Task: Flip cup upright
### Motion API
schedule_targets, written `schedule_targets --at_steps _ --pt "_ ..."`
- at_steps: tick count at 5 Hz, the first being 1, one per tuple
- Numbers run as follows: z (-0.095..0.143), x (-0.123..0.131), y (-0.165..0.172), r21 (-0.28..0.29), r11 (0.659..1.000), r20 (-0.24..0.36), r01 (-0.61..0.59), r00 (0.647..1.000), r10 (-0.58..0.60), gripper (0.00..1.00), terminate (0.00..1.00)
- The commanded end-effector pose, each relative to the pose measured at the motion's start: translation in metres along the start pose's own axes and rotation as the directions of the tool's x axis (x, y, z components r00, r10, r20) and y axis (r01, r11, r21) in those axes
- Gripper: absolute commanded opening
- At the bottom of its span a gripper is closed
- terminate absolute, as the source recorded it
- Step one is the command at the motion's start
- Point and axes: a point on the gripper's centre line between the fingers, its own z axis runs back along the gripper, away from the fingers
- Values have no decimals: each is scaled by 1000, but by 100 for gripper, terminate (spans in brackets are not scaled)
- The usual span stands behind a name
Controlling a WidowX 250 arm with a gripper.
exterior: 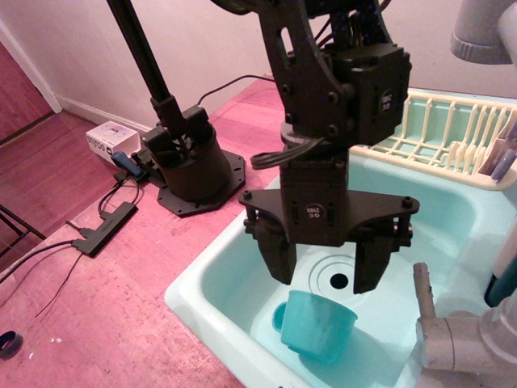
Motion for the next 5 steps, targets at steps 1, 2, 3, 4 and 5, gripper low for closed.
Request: schedule_targets --at_steps 1,2,3,4,5 --pt "0 0 0 0 1000 0 0 1000 0 100 0" --pt "-16 -7 -12 84 978 205 -192 964 172 100 0" --pt "-25 -8 -31 164 909 358 -384 881 308 100 0" --pt "-38 -5 -42 174 799 519 -576 743 423 100 0" --pt "-43 0 -33 160 786 566 -597 708 422 100 0"
